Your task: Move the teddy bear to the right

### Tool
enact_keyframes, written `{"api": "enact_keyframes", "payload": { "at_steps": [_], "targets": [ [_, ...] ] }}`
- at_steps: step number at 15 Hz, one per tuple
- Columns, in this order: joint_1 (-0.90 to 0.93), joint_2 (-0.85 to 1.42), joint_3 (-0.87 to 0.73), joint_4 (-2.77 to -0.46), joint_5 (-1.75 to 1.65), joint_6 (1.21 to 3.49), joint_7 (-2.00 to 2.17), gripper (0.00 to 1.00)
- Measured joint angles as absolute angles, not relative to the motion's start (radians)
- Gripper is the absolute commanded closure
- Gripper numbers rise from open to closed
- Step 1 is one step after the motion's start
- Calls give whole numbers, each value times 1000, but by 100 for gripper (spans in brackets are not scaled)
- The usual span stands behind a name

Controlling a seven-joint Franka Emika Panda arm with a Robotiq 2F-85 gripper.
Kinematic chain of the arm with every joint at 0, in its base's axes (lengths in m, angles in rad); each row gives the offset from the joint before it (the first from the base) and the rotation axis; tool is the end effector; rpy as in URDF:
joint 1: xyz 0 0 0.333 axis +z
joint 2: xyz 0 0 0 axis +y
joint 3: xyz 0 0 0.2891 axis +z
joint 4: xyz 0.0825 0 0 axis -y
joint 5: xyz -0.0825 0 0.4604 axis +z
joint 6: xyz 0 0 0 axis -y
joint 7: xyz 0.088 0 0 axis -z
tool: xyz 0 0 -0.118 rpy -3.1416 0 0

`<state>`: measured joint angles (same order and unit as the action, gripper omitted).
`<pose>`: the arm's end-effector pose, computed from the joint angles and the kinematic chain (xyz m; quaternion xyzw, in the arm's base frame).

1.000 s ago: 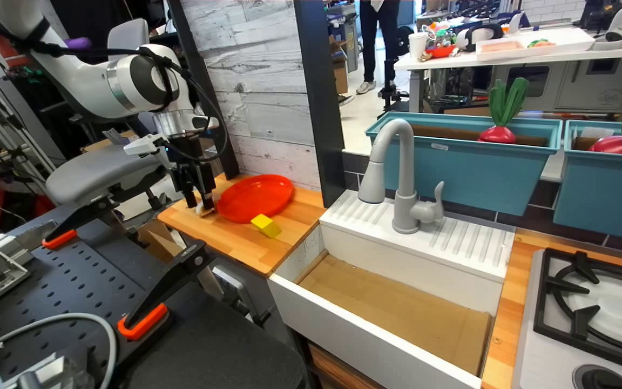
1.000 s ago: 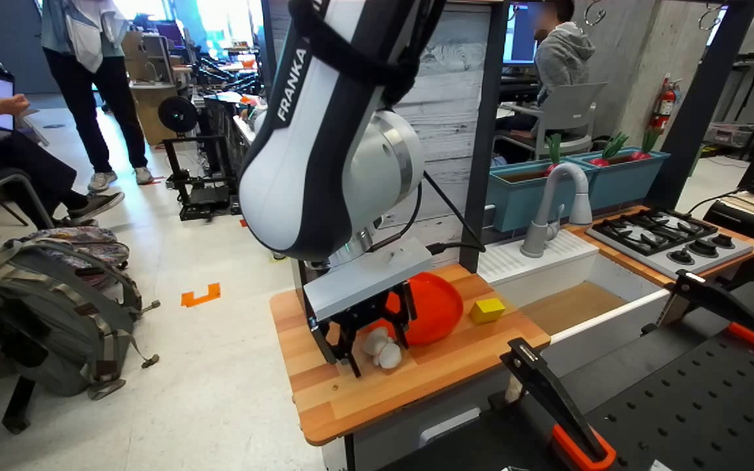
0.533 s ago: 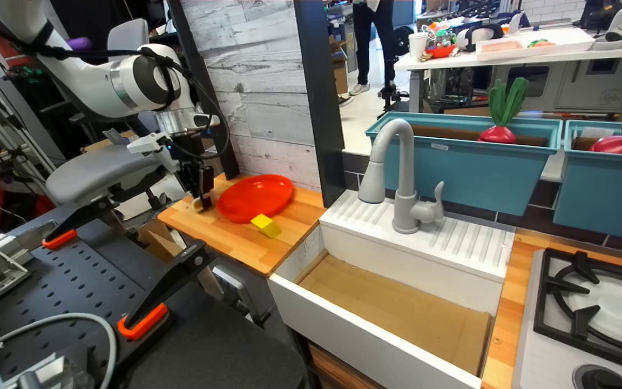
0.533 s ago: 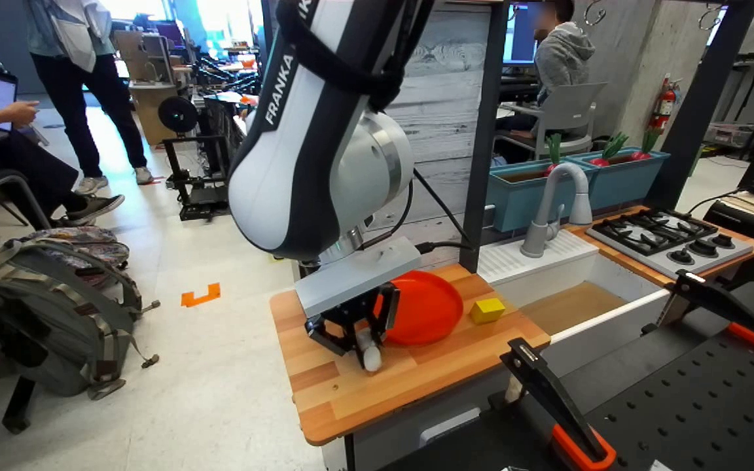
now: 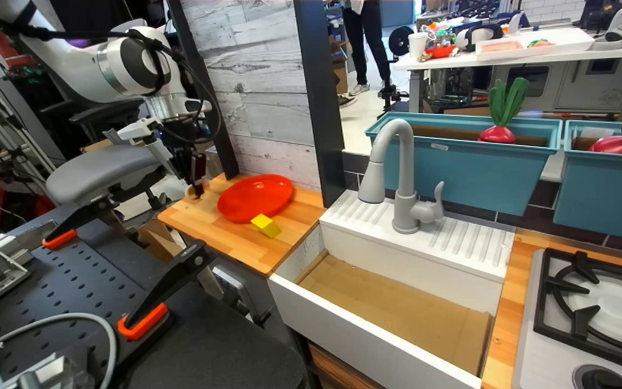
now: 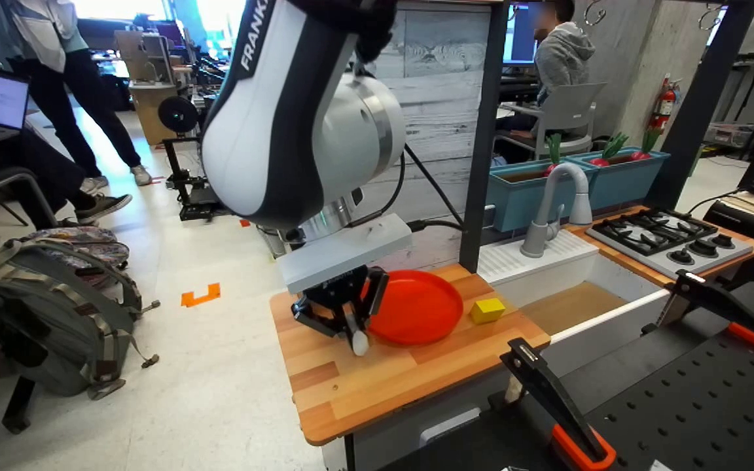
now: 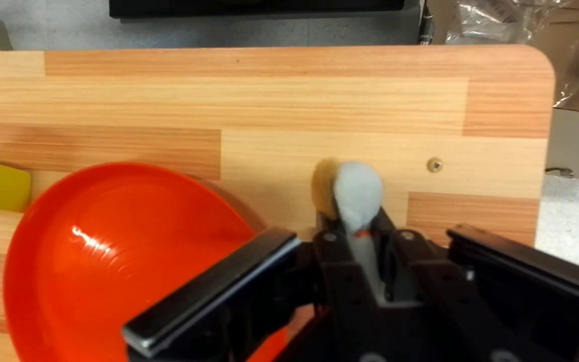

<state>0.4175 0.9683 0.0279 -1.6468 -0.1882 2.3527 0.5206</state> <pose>0.5809 0.2743 -0.0642 0.9900 0.0327 -0.0937 0.1003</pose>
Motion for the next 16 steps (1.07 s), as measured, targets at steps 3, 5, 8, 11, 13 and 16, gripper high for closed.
{"api": "enact_keyframes", "payload": {
  "at_steps": [3, 5, 8, 11, 13, 16],
  "targets": [
    [424, 886, 25, -1711, -188, 2356, 524, 96],
    [423, 828, 18, -1756, -188, 2358, 529, 96],
    [400, 745, 2, -1825, -166, 2368, 534, 96],
    [339, 683, -10, -1882, -137, 2369, 525, 96],
    [291, 660, -23, -1914, -123, 2371, 506, 96],
    [219, 653, -45, -1946, -94, 2383, 478, 96]
  ]
}}
